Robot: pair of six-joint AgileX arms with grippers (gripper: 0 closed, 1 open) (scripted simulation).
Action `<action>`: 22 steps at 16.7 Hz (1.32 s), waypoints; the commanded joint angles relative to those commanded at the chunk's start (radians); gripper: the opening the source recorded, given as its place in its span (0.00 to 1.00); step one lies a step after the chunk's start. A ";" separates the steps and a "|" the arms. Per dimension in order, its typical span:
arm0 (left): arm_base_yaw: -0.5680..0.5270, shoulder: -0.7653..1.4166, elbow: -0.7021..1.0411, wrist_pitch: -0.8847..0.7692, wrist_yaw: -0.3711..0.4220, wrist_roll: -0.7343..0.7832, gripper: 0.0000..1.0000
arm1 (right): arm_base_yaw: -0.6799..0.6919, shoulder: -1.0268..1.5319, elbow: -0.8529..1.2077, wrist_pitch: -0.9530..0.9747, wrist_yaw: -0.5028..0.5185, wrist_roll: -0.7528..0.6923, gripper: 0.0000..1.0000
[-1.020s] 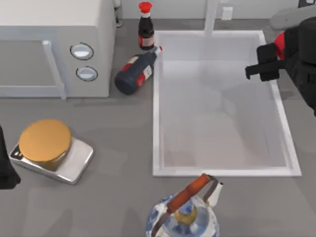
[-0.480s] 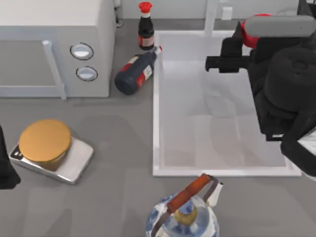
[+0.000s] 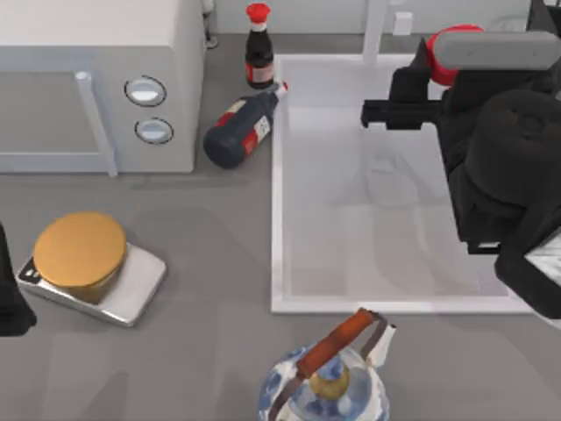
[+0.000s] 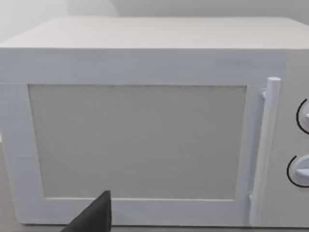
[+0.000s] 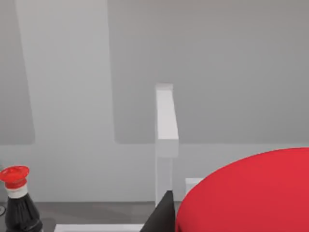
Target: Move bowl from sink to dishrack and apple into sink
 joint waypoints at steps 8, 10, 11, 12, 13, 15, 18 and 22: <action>0.000 0.000 0.000 0.000 0.000 0.000 1.00 | 0.013 0.285 -0.036 0.314 0.009 -0.004 0.00; 0.000 0.000 0.000 0.000 0.000 0.000 1.00 | 0.013 0.373 -0.048 0.435 0.010 -0.004 0.00; 0.000 0.000 0.000 0.000 0.000 0.000 1.00 | 0.012 0.416 -0.055 0.494 0.011 -0.005 0.00; 0.000 0.000 0.000 0.000 0.000 0.000 1.00 | 0.009 0.457 -0.063 0.549 0.012 -0.005 0.00; 0.000 0.000 0.000 0.000 0.000 0.000 1.00 | 0.006 0.498 -0.071 0.598 0.013 -0.005 0.00; 0.000 0.000 0.000 0.000 0.000 0.000 1.00 | 0.002 0.573 -0.088 0.677 0.013 -0.005 0.00; 0.000 0.000 0.000 0.000 0.000 0.000 1.00 | 0.003 0.631 -0.103 0.732 0.011 -0.005 0.00; 0.000 0.000 0.000 0.000 0.000 0.000 1.00 | 0.003 0.631 -0.103 0.732 0.011 -0.005 0.00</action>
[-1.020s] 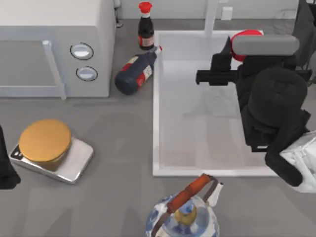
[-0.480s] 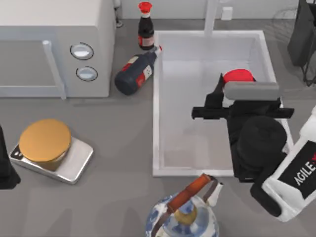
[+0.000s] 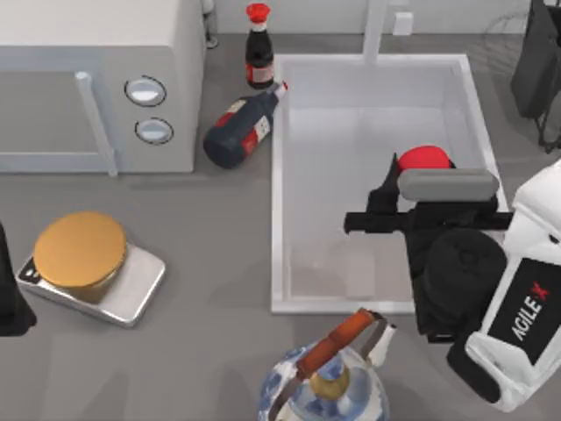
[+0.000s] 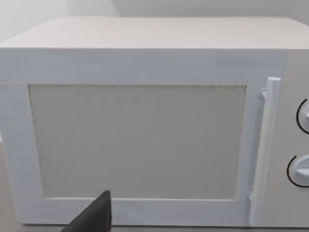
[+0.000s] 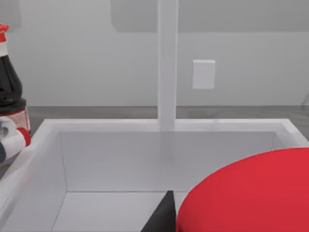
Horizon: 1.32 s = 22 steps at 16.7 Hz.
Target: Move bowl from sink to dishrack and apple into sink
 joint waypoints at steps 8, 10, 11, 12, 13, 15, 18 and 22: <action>0.000 0.000 0.000 0.000 0.000 0.000 1.00 | 0.000 0.000 0.000 0.000 0.000 0.000 0.60; 0.000 0.000 0.000 0.000 0.000 0.000 1.00 | 0.000 0.000 0.000 0.000 0.000 0.000 0.75; 0.000 0.000 0.000 0.000 0.000 0.000 1.00 | 0.000 0.000 0.000 0.000 0.000 0.000 0.83; 0.000 0.000 0.000 0.000 0.000 0.000 1.00 | 0.000 0.000 0.000 0.000 0.000 0.000 0.90; 0.000 0.000 0.000 0.000 0.000 0.000 1.00 | 0.000 0.000 0.000 0.000 0.000 0.000 0.98; 0.000 0.000 0.000 0.000 0.000 0.000 1.00 | 0.000 0.000 0.000 0.000 0.000 0.000 1.00; 0.000 0.000 0.000 0.000 0.000 0.000 1.00 | 0.000 0.000 0.000 0.000 0.000 0.000 1.00; 0.000 0.000 0.000 0.000 0.000 0.000 1.00 | 0.000 0.000 0.001 0.000 0.000 0.000 1.00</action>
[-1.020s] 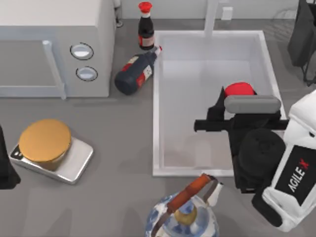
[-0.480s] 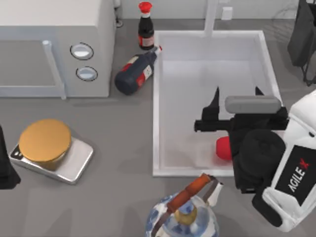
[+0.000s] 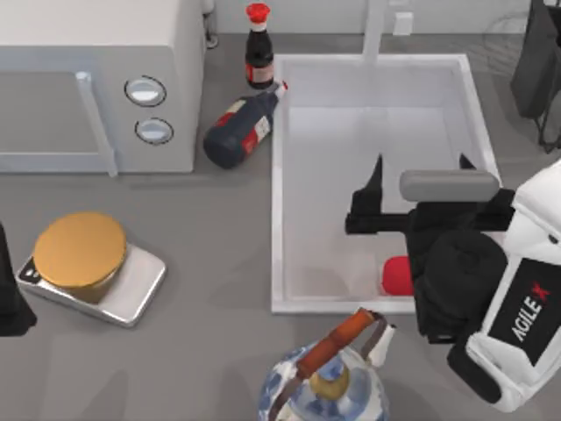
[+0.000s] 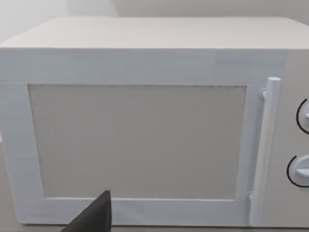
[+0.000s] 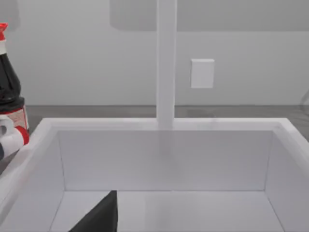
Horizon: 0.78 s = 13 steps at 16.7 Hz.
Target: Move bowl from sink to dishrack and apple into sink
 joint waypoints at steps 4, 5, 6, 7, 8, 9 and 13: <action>0.000 0.000 0.000 0.000 0.000 0.000 1.00 | -0.052 -0.059 -0.045 -0.059 -0.042 0.000 1.00; 0.000 0.000 0.000 0.000 0.000 0.000 1.00 | -0.084 -0.099 -0.072 -0.100 -0.067 0.000 1.00; 0.000 0.000 0.000 0.000 0.000 0.000 1.00 | -0.120 -0.150 -0.103 -0.150 -0.096 0.001 1.00; 0.000 0.000 0.000 0.000 0.000 0.000 1.00 | -0.161 -0.210 -0.137 -0.211 -0.128 0.001 1.00; 0.000 0.000 0.000 0.000 0.000 0.000 1.00 | -0.205 -0.280 -0.174 -0.282 -0.162 0.001 1.00; 0.000 0.000 0.000 0.000 0.000 0.000 1.00 | -0.250 -0.361 -0.212 -0.362 -0.196 0.001 1.00; 0.000 0.000 0.000 0.000 0.000 0.000 1.00 | -0.421 -0.784 -0.360 -0.729 -0.336 -0.003 1.00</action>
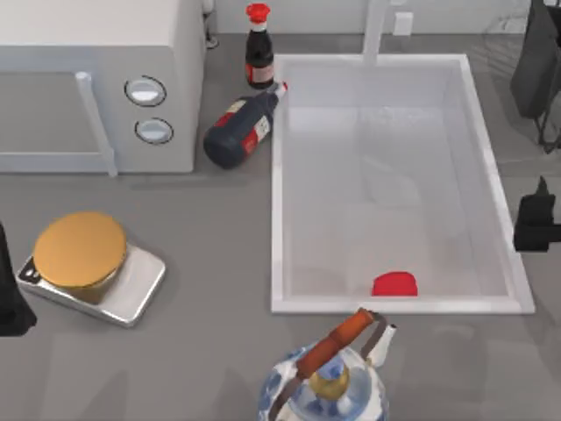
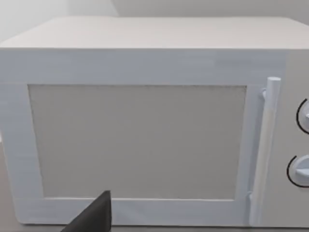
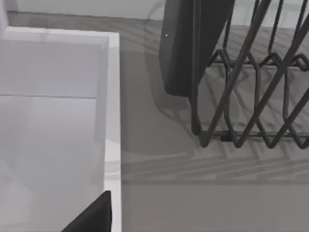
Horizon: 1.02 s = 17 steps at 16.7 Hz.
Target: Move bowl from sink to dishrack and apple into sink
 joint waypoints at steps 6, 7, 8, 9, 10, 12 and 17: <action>0.000 0.000 0.000 0.000 0.000 0.000 1.00 | -0.178 -0.787 -0.164 -0.505 -0.180 -0.007 1.00; 0.000 0.000 0.000 0.000 0.000 0.000 1.00 | -0.193 -0.899 -0.181 -0.572 -0.205 -0.008 1.00; 0.000 0.000 0.000 0.000 0.000 0.000 1.00 | -0.205 -1.002 -0.196 -0.633 -0.227 -0.009 1.00; 0.000 0.000 0.000 0.000 0.000 0.000 1.00 | -0.213 -1.094 -0.208 -0.689 -0.249 -0.010 1.00; 0.000 0.000 0.000 0.000 0.000 0.000 1.00 | -0.219 -1.175 -0.218 -0.738 -0.269 -0.011 1.00; 0.000 0.000 0.000 0.000 0.000 0.000 1.00 | -0.227 -1.306 -0.234 -0.816 -0.305 -0.012 1.00; 0.000 0.000 0.000 0.000 0.000 0.000 1.00 | -0.229 -1.447 -0.249 -0.884 -0.349 -0.013 1.00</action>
